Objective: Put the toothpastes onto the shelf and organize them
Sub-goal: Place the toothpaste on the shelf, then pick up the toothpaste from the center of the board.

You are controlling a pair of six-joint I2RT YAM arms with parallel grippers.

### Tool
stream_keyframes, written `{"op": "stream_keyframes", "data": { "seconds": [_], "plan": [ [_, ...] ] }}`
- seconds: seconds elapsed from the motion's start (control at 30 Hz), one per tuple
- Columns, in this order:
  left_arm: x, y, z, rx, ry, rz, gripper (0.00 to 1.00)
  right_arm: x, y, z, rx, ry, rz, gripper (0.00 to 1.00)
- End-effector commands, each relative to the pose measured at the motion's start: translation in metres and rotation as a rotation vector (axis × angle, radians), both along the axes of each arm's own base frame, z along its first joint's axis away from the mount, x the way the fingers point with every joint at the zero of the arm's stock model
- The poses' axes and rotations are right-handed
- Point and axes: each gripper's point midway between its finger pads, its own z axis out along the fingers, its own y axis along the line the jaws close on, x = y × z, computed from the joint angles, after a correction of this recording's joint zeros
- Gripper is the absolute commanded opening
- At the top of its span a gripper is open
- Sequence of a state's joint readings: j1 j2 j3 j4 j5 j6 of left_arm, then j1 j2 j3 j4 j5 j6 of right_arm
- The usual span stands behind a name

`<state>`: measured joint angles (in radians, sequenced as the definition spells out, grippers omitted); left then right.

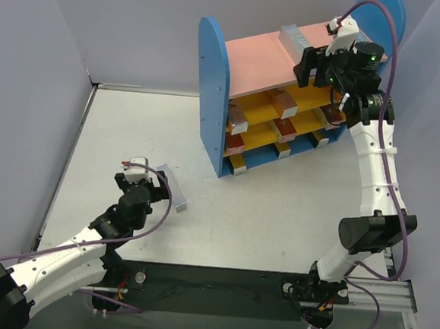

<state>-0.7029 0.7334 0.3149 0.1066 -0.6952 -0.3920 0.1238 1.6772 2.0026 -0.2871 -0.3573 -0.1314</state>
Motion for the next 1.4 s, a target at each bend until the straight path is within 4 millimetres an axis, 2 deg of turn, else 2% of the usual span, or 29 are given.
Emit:
{"op": "stream_keyframes", "data": {
  "seconds": [0.0,0.17,0.2,0.23,0.27,0.3,0.33,0.37,0.4,0.43,0.47,0.5,0.53,0.57,0.6,0.63,0.67,0.73,0.77,0.8,0.83,0.9,0.97,1.0,1.07,1.1,1.27,1.37],
  "plan": [
    [0.006,0.000,0.021,-0.050,-0.024,0.037,0.97,-0.024,-0.002,0.040,0.021,-0.093,0.012,0.79],
    [0.008,0.004,0.025,-0.076,0.032,0.088,0.97,-0.048,-0.005,0.053,0.040,-0.119,0.008,0.92],
    [0.006,0.006,0.022,-0.080,0.057,0.105,0.97,-0.058,-0.007,0.054,0.044,-0.120,0.002,0.95],
    [0.009,0.004,0.031,-0.097,0.055,0.114,0.97,-0.063,-0.007,0.054,0.052,-0.119,-0.002,0.96],
    [0.012,0.005,0.028,-0.091,0.079,0.130,0.97,-0.068,-0.010,0.053,0.056,-0.117,-0.017,0.98],
    [0.011,0.006,0.024,-0.090,0.111,0.145,0.97,-0.082,-0.013,0.060,0.065,-0.136,-0.025,0.99],
    [0.012,0.005,0.025,-0.092,0.125,0.153,0.97,-0.085,-0.014,0.046,0.069,-0.106,-0.036,1.00],
    [0.018,0.002,0.027,-0.088,0.145,0.164,0.96,-0.091,-0.015,0.040,0.082,-0.093,-0.043,1.00],
    [0.017,0.003,0.023,-0.085,0.182,0.175,0.97,-0.105,-0.018,0.046,0.091,-0.112,-0.053,1.00],
    [0.019,0.001,0.022,-0.085,0.204,0.181,0.97,-0.108,-0.019,0.025,0.095,-0.067,-0.063,1.00],
    [0.027,-0.001,0.023,-0.101,0.226,0.206,0.97,-0.114,-0.021,0.019,0.112,-0.054,-0.073,1.00],
    [0.026,-0.001,0.017,-0.090,0.273,0.209,0.97,-0.129,-0.024,0.023,0.122,-0.073,-0.086,1.00],
    [0.028,-0.002,0.013,-0.086,0.298,0.214,0.97,-0.132,-0.026,-0.002,0.119,-0.022,-0.097,1.00],
    [0.036,-0.006,0.014,-0.087,0.320,0.221,0.97,-0.138,-0.027,-0.008,0.117,-0.016,-0.105,1.00],
    [0.037,-0.002,0.008,-0.075,0.357,0.238,0.97,-0.153,-0.031,-0.008,0.150,-0.025,-0.127,1.00],
    [0.040,-0.003,0.007,-0.079,0.379,0.244,0.97,-0.157,-0.032,-0.032,0.148,0.020,-0.139,1.00],
    [0.047,-0.008,0.004,-0.074,0.404,0.245,0.97,-0.172,-0.035,-0.034,0.163,0.007,-0.149,1.00],
    [0.052,-0.007,-0.002,-0.065,0.449,0.254,0.97,-0.183,-0.040,-0.050,0.192,0.028,-0.187,1.00],
    [0.054,-0.010,-0.014,-0.053,0.488,0.258,0.97,-0.194,-0.043,-0.068,0.197,0.047,-0.200,1.00],
    [0.058,-0.010,-0.012,-0.060,0.499,0.263,0.97,-0.200,-0.044,-0.076,0.219,0.058,-0.214,1.00],
    [0.060,-0.013,-0.024,-0.051,0.544,0.258,0.97,-0.205,-0.045,-0.085,0.225,0.068,-0.223,1.00],
    [0.066,-0.016,-0.028,-0.062,0.578,0.257,0.97,-0.221,-0.047,-0.107,0.239,0.097,-0.236,1.00],
    [0.066,-0.019,-0.046,-0.054,0.648,0.251,0.97,-0.233,-0.047,-0.117,0.255,0.108,-0.232,1.00],
    [0.068,-0.020,-0.049,-0.051,0.663,0.252,0.97,-0.237,-0.047,-0.135,0.248,0.154,-0.239,1.00],
    [0.073,-0.022,-0.059,-0.031,0.697,0.252,0.97,-0.246,-0.046,-0.144,0.258,0.175,-0.232,1.00],
    [0.075,-0.023,-0.062,-0.025,0.706,0.257,0.96,-0.250,-0.044,-0.155,0.258,0.204,-0.230,1.00],
    [0.085,-0.026,-0.085,-0.011,0.771,0.267,0.91,-0.265,-0.039,-0.173,0.281,0.239,-0.202,1.00],
    [0.084,-0.028,-0.098,-0.011,0.810,0.271,0.85,-0.270,-0.037,-0.185,0.286,0.266,-0.198,1.00]
  ]
}}
